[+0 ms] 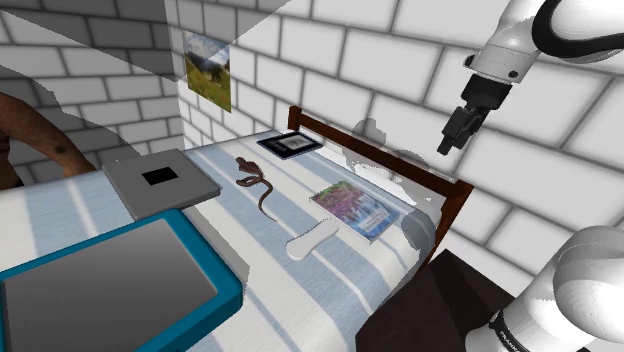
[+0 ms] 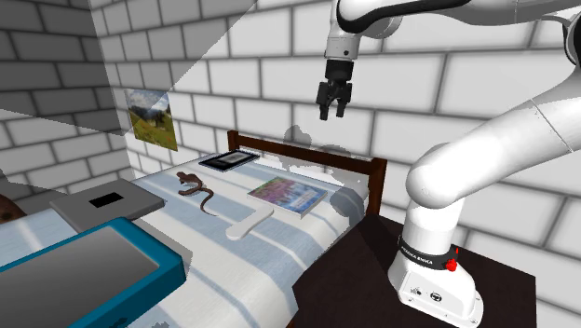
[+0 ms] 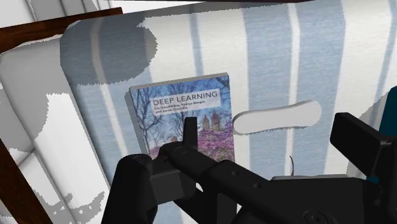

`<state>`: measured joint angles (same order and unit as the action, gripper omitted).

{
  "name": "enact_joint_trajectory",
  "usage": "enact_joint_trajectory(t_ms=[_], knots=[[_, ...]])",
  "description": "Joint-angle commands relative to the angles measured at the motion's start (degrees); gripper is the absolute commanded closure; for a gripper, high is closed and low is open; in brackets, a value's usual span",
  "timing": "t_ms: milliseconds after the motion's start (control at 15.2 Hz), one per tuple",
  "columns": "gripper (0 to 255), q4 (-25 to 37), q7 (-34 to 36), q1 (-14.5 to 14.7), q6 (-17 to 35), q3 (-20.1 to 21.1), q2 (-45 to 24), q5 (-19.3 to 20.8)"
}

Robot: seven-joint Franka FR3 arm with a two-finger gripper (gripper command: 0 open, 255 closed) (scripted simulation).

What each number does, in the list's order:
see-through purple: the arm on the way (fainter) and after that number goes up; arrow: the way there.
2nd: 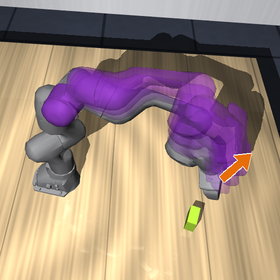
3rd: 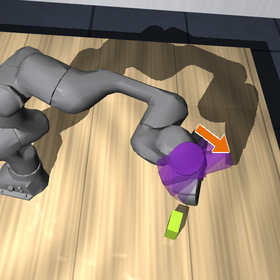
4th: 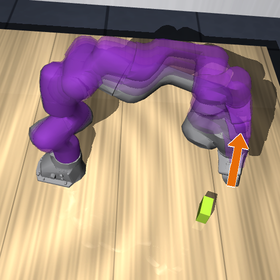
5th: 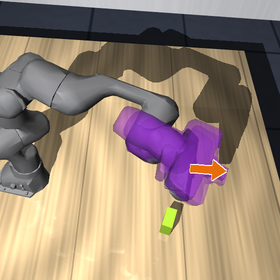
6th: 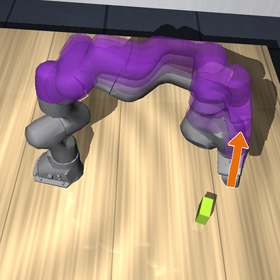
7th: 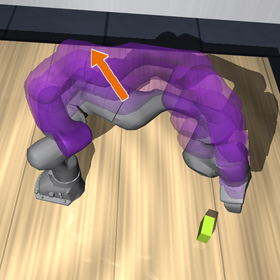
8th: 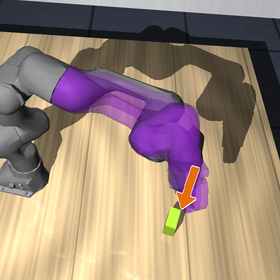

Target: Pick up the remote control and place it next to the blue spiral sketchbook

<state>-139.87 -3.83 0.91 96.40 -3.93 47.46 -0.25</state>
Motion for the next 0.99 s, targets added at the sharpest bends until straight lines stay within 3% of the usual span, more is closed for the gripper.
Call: enact_joint_trajectory(t_ms=[0, 462, 924], knots=[[0, 0.0, 0.0, 0.0, 0.0, 0.0, 0.0, 0.0], [0, -8.06, 20.49, -2.09, 11.19, 10.04, -3.26, -6.26], [0, -10.24, 40.91, -4.48, 24.02, 20.46, -13.82, -11.3]])
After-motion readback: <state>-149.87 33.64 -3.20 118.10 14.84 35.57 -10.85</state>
